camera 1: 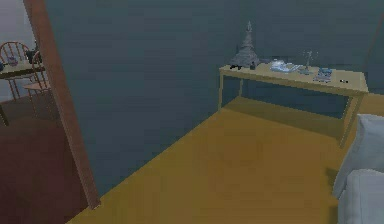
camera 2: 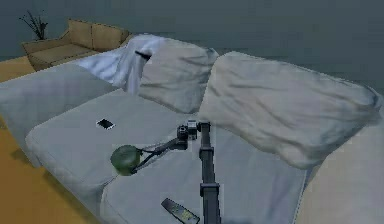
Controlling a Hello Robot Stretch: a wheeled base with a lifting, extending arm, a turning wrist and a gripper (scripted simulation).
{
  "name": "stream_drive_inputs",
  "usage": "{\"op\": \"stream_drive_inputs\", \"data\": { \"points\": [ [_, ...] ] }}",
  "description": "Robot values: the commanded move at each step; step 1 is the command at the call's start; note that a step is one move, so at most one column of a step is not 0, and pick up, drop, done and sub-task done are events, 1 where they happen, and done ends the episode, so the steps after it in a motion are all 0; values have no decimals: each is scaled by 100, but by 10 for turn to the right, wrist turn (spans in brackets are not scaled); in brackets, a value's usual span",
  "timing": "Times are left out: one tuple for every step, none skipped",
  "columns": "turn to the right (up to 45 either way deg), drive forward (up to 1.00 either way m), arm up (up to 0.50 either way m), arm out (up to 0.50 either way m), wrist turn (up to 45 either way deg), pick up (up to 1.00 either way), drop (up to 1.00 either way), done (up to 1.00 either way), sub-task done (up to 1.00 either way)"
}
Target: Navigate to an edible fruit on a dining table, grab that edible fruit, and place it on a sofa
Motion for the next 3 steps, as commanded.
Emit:
{"op": "stream_drive_inputs", "data": {
  "points": [
    [0,0,0,0,0,0,100,0,0],
    [0,0,10,0,0,0,0,0,0],
    [0,0,0,-8,0,0,0,0,0]
  ]
}}
